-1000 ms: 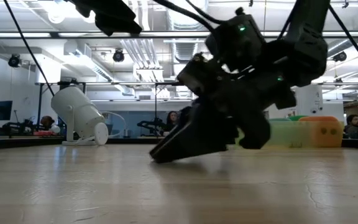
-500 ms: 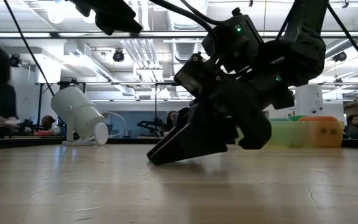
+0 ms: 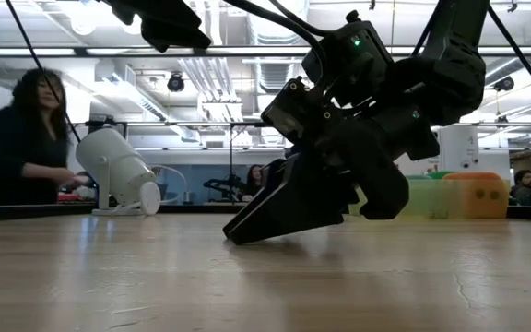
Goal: Pick & Place Dice
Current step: Put the small black dice into the yellow bin
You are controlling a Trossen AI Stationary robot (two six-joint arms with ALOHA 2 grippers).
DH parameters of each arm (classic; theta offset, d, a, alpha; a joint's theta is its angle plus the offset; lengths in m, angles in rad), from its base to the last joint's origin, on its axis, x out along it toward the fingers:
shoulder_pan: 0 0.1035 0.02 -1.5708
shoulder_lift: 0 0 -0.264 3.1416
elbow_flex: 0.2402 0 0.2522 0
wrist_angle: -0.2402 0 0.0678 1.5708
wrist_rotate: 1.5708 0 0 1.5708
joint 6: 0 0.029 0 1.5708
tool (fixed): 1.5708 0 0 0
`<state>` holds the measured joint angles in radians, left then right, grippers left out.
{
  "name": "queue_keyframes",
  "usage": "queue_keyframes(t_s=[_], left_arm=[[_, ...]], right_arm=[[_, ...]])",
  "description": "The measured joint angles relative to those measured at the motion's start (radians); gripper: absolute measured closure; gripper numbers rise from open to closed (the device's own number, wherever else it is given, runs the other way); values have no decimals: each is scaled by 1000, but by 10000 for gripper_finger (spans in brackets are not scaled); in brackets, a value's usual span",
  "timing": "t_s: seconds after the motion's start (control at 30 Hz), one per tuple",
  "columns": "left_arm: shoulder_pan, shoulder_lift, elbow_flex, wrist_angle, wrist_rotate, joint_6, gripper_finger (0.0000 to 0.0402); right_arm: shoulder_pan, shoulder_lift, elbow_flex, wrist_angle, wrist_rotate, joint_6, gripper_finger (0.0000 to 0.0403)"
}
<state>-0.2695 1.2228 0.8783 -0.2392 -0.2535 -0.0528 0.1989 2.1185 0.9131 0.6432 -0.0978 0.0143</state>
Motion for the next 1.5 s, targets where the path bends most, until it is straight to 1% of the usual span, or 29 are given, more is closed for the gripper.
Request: queue_keyframes(t_s=[0.2, 0.63, 0.77, 1.5], left_arm=[[0, 0, 0, 2, 0, -1, 165], [0, 0, 0, 2, 0, -2, 168], [0, 0, 0, 2, 0, -2, 168], [0, 0, -1, 14, 0, 1, 168]], right_arm=[[0, 0, -1, -1, 1, 0, 238], [-2, 0, -2, -2, 8, 1, 330], [-2, 0, -2, -2, 7, 2, 350], [-1, 2, -3, 18, 0, -14, 349]])
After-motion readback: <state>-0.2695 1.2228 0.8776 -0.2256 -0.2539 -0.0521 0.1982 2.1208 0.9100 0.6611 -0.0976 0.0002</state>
